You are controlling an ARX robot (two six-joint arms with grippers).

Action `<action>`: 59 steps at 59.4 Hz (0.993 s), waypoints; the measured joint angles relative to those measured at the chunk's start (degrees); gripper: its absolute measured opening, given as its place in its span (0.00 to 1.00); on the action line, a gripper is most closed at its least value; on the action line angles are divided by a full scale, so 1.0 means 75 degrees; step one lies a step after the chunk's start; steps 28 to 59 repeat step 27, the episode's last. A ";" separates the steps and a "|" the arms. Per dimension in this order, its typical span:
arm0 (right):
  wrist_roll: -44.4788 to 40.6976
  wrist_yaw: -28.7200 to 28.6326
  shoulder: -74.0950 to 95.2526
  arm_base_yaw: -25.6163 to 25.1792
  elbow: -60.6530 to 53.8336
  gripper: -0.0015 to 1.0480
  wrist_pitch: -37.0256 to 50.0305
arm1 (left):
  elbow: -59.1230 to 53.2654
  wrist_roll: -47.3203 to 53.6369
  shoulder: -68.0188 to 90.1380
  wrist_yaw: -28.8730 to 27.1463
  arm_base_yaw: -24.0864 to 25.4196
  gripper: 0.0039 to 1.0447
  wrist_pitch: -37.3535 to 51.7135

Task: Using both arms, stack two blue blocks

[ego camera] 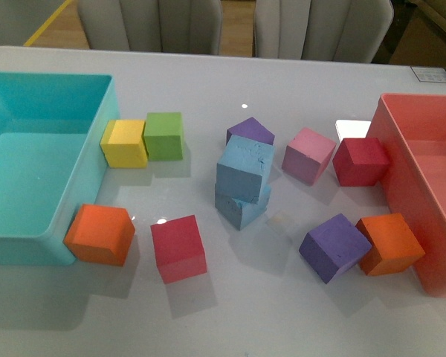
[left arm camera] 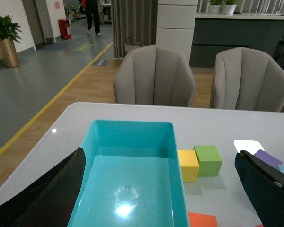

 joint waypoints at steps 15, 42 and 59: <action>0.0000 0.0000 0.0000 0.0000 0.0003 0.91 0.0000 | 0.0000 0.0000 0.0000 0.0000 0.0000 0.92 0.0000; 0.0003 0.0000 0.0000 0.0000 0.0000 0.91 0.0000 | 0.0000 0.0000 0.0000 0.0000 0.0000 0.92 0.0000; 0.0003 0.0000 0.0000 0.0000 0.0000 0.91 0.0000 | 0.0000 0.0000 0.0000 0.0000 0.0000 0.92 0.0000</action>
